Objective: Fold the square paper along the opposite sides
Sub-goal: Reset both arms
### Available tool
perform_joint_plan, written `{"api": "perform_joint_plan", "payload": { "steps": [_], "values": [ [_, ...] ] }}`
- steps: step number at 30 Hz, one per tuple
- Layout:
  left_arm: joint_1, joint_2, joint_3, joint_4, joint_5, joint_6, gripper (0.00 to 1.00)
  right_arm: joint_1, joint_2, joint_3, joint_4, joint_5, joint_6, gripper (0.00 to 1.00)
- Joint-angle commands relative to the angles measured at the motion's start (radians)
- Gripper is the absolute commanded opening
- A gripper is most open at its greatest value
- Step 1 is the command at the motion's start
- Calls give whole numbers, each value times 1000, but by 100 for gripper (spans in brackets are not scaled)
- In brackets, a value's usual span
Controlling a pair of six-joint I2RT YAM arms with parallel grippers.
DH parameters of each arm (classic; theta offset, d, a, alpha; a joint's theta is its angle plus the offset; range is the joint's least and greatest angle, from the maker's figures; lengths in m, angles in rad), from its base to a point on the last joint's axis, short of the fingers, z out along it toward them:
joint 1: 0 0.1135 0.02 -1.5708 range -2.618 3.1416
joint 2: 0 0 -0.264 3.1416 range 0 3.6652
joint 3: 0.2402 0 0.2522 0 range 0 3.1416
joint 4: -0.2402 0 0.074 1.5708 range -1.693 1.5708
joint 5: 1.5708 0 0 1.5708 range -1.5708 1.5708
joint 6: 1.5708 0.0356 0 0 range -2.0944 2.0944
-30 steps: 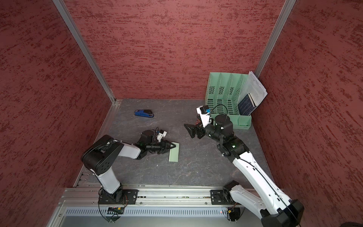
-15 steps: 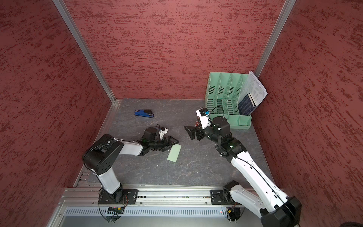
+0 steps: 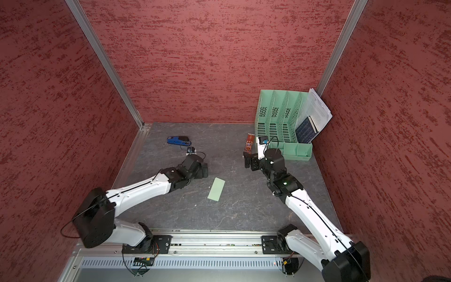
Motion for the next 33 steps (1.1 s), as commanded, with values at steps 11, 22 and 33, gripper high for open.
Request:
{"api": "perform_joint_plan", "payload": {
  "steps": [11, 22, 33],
  "values": [
    [565, -184, -490, 864, 270, 348, 100, -201, 352, -355, 883, 174, -99, 98],
    [610, 244, -527, 1303, 394, 391, 100, -325, 534, -342, 1005, -51, -57, 98],
    [663, 274, -405, 1087, 533, 378, 100, -324, 540, -348, 1030, -47, -62, 99]
  ]
}}
